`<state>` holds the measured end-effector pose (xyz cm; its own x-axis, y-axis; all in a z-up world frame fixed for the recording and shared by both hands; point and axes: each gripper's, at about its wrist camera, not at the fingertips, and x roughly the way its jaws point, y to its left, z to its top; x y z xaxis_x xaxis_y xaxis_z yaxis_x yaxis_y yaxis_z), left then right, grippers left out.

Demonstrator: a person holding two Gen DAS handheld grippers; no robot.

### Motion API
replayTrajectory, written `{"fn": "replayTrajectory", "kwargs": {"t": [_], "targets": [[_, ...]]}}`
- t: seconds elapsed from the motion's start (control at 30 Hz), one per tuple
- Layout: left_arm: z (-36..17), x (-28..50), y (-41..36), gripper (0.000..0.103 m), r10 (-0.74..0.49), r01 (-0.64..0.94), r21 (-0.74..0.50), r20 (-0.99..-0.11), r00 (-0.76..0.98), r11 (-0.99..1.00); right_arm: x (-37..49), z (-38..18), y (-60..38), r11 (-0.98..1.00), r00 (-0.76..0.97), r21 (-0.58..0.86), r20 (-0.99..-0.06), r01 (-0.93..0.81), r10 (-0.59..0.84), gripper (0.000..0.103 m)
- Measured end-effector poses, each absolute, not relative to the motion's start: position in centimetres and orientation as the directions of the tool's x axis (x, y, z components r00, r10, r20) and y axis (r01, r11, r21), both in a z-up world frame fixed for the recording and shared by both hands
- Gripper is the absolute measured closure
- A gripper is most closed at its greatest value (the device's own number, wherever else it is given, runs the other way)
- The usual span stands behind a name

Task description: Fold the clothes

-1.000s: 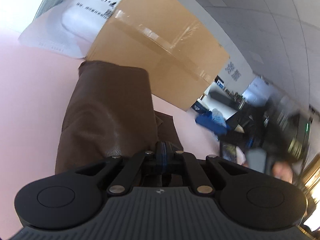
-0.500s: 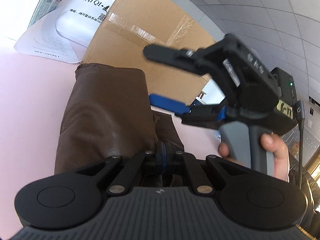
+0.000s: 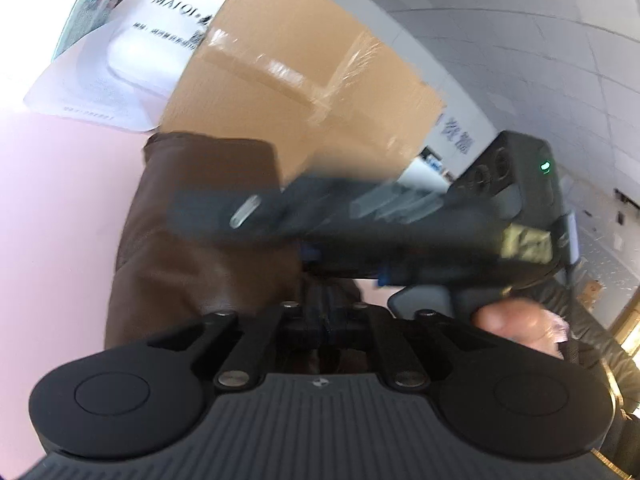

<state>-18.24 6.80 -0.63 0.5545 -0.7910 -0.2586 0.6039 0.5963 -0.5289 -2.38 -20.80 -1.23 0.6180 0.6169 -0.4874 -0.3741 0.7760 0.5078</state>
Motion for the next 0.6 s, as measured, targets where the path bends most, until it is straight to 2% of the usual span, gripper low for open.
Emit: {"fn": "replayTrajectory", "kwargs": {"t": [0.1, 0.2, 0.23, 0.27, 0.33, 0.37, 0.43, 0.6], "targets": [[-0.2, -18.8, 7.3, 0.083, -0.797, 0.625, -0.520, -0.214, 0.564, 0.582, -2.9, -0.6, -21.7, 0.745, 0.621, 0.542, -0.443, -0.389, 0.646, 0.084], [0.0, -19.2, 8.5, 0.080, -0.827, 0.659, -0.544, -0.126, 0.548, 0.519, -3.6, 0.5, -22.8, 0.719, 0.627, 0.568, -0.402, -0.401, 0.667, 0.085], [0.1, -19.3, 9.0, 0.070, -0.839, 0.674, -0.552, -0.091, 0.537, 0.491, -4.0, 0.9, -23.5, 0.709, 0.631, 0.582, -0.387, -0.398, 0.673, 0.085], [0.3, -19.4, 9.7, 0.041, -0.858, 0.701, -0.562, -0.030, 0.513, 0.439, -4.1, 1.1, -23.9, 0.704, 0.632, 0.589, -0.381, -0.397, 0.675, 0.085], [0.5, -20.0, 10.9, 0.000, -0.879, 0.752, -0.566, 0.095, 0.467, 0.339, -4.9, 1.6, -25.3, 0.681, 0.632, 0.617, -0.356, -0.395, 0.689, 0.085], [0.7, -20.4, 11.3, 0.000, -0.876, 0.774, -0.545, 0.138, 0.461, 0.322, -5.1, 1.8, -25.7, 0.676, 0.632, 0.623, -0.350, -0.394, 0.691, 0.085], [0.9, -20.9, 11.4, 0.000, -0.872, 0.797, -0.502, 0.155, 0.465, 0.335, -6.1, 2.4, -27.2, 0.650, 0.633, 0.650, -0.321, -0.394, 0.704, 0.085], [0.9, -20.8, 10.3, 0.000, -0.872, 0.785, -0.476, 0.069, 0.484, 0.397, -8.3, 3.0, -30.1, 0.619, 0.632, 0.685, -0.293, -0.385, 0.717, 0.086]]}}
